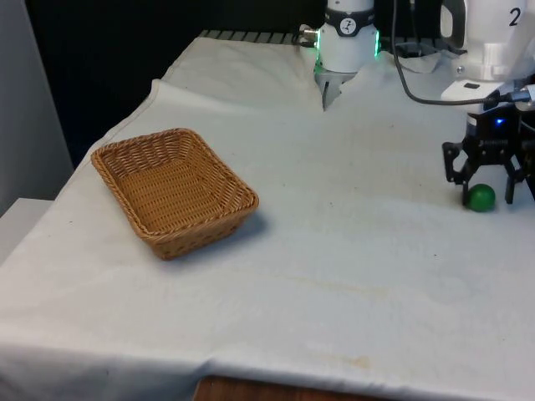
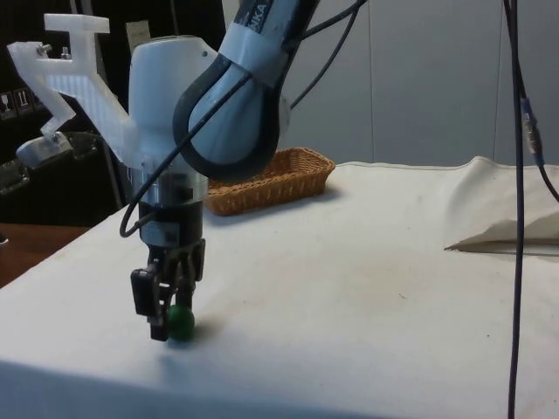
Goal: Pick up the ball and place it into the basket.
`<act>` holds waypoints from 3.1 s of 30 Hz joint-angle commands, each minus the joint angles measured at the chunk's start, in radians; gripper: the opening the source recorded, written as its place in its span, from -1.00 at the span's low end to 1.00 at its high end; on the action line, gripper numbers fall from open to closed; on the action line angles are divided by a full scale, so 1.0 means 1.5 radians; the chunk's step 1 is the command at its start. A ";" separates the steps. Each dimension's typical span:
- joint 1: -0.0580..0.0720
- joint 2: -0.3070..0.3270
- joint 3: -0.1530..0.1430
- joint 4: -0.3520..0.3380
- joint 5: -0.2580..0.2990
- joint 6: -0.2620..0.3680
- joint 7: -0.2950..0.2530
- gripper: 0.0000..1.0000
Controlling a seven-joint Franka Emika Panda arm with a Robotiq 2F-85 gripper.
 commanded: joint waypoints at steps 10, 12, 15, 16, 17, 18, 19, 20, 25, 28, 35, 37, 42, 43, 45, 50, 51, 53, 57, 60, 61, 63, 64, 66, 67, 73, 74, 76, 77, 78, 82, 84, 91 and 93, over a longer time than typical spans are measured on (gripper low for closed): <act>0.000 0.000 0.001 0.000 0.000 0.000 0.000 -0.98; -0.001 -0.004 0.000 -0.001 0.000 -0.003 -0.001 -0.98; -0.001 -0.014 -0.001 -0.005 -0.001 -0.011 -0.003 -0.98; -0.002 -0.019 -0.002 -0.007 -0.001 -0.015 -0.003 -0.98; -0.002 -0.023 -0.003 -0.009 -0.001 -0.019 -0.005 -0.98; -0.003 -0.028 -0.003 -0.010 0.000 -0.023 -0.005 -0.98; -0.003 -0.037 -0.005 -0.014 0.001 -0.032 -0.007 -0.98; -0.003 -0.043 -0.007 -0.017 0.001 -0.037 -0.009 -0.98; -0.005 -0.067 -0.012 -0.032 0.002 -0.050 -0.013 -0.98; -0.006 -0.091 -0.018 -0.047 0.003 -0.063 -0.018 -0.98; -0.007 -0.136 -0.032 -0.079 0.002 -0.080 -0.027 -0.98; -0.005 -0.149 -0.037 -0.087 0.001 -0.085 -0.029 -0.98; -0.004 -0.173 -0.047 -0.101 -0.003 -0.096 -0.031 -0.98; -0.003 -0.183 -0.053 -0.106 -0.008 -0.102 -0.031 -0.98; -0.003 -0.190 -0.057 -0.109 -0.013 -0.109 -0.030 -0.98; -0.002 -0.208 -0.069 -0.116 -0.027 -0.127 -0.028 -0.98; -0.002 -0.211 -0.071 -0.117 -0.031 -0.130 -0.028 -0.98; -0.001 -0.216 -0.076 -0.120 -0.037 -0.136 -0.027 -0.98; -0.001 -0.225 -0.085 -0.123 -0.052 -0.146 -0.025 -0.98; -0.001 -0.231 -0.093 -0.126 -0.065 -0.151 -0.024 -0.98; -0.001 -0.233 -0.095 -0.127 -0.070 -0.153 -0.024 -0.98; -0.001 -0.235 -0.100 -0.128 -0.079 -0.157 -0.023 -0.98; -0.001 -0.237 -0.102 -0.129 -0.083 -0.159 -0.023 -0.98; -0.002 -0.241 -0.109 -0.129 -0.095 -0.165 -0.023 -0.98; -0.003 -0.238 -0.105 -0.126 -0.085 -0.163 -0.030 -0.98; -0.003 -0.247 -0.125 -0.129 -0.120 -0.179 -0.027 -0.98; -0.003 -0.248 -0.129 -0.128 -0.123 -0.181 -0.028 -0.98; -0.004 -0.250 -0.138 -0.125 -0.133 -0.191 -0.031 -0.98; -0.003 -0.247 -0.133 -0.126 -0.124 -0.183 -0.032 -0.98; -0.005 -0.251 -0.141 -0.124 -0.135 -0.193 -0.033 -0.98; -0.007 -0.249 -0.157 -0.113 -0.140 -0.209 -0.049 -0.98; -0.007 -0.246 -0.165 -0.105 -0.138 -0.216 -0.058 -0.98; -0.013 -0.227 -0.187 -0.077 -0.129 -0.229 -0.090 -0.98; -0.015 -0.221 -0.193 -0.069 -0.127 -0.231 -0.099 -0.98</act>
